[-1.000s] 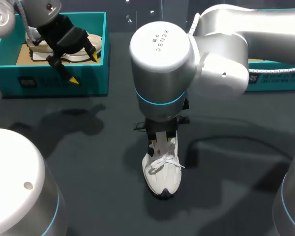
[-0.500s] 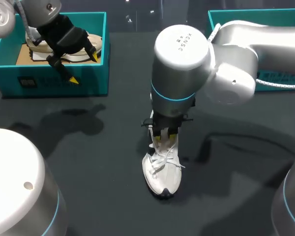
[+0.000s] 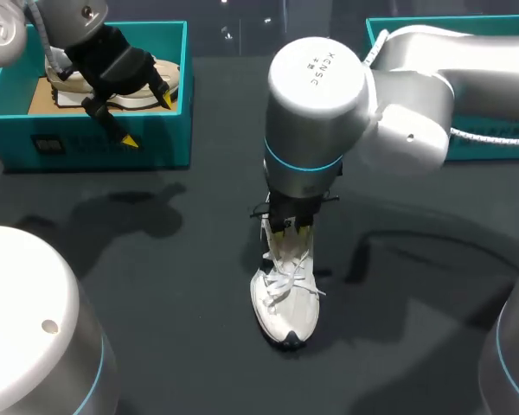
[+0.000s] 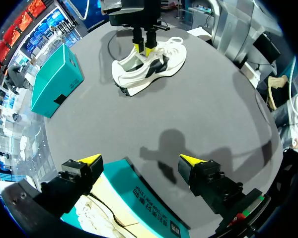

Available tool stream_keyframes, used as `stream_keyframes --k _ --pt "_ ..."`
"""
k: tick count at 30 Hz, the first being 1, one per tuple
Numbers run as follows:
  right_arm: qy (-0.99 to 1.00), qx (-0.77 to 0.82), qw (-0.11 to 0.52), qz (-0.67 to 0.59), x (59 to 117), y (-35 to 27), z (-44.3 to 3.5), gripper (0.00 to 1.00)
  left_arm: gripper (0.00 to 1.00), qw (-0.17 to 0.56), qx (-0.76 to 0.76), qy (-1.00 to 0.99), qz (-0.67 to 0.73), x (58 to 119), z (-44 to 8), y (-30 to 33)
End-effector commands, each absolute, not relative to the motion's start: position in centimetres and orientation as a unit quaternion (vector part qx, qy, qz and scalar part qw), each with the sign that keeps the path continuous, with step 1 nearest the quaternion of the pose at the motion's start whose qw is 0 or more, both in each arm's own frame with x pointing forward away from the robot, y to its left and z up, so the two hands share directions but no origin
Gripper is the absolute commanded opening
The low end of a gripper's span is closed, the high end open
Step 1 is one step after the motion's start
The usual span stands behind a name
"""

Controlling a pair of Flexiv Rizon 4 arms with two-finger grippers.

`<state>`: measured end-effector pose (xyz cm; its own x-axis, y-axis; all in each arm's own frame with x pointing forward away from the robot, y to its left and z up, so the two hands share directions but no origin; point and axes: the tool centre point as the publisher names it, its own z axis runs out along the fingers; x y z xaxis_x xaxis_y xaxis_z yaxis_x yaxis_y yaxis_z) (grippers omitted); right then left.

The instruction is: Take the shoe out of the shoebox, open the shoe tongue, remove and reinsert the insole, then place the shoe into the shoebox

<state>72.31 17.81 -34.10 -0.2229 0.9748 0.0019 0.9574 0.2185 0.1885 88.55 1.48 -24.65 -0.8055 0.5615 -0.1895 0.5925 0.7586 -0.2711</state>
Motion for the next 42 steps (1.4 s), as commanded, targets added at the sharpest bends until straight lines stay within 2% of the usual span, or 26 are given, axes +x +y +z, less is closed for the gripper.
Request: stream_keyframes --k 1,9,14,21,22,23,24,37,42 --pt "0.784 0.614 0.028 0.088 73.3 17.6 -35.7 0.28 1.00 0.048 0.308 0.937 -0.159 88.5 -24.6 1.5" --pt "0.812 0.574 0.084 0.061 72.5 17.9 -30.5 0.34 1.00 0.048 0.308 0.937 -0.159 88.5 -24.6 1.5" --pt "0.884 0.451 0.113 0.057 73.1 18.1 -27.6 0.41 1.00 0.048 0.308 0.937 -0.159 88.5 -24.6 1.5" --pt "0.951 0.270 0.143 0.057 74.1 17.9 -25.7 0.42 1.00 0.048 0.308 0.937 -0.159 88.5 -24.6 1.5" --pt "0.962 0.220 0.146 0.074 74.1 18.0 -25.3 0.46 1.00 0.048 0.308 0.937 -0.159 88.5 -24.6 1.5" --pt "0.968 0.192 0.137 0.087 74.1 18.0 -25.2 0.77 1.00 0.048 0.308 0.937 -0.159 88.5 -24.6 1.5" --pt "0.969 0.194 0.129 0.079 73.9 18.0 -25.1 1.00 1.00 0.048 0.308 0.937 -0.159 88.5 -24.6 1.5" --pt "0.969 0.194 0.129 0.079 73.9 18.0 -25.1 1.00 1.00 0.048 0.308 0.937 -0.159 88.5 -24.6 1.5" --pt "0.977 0.163 0.136 0.036 75.3 18.2 -24.8 1.00 1.00 0.048 0.308 0.937 -0.159 88.5 -24.6 1.5"
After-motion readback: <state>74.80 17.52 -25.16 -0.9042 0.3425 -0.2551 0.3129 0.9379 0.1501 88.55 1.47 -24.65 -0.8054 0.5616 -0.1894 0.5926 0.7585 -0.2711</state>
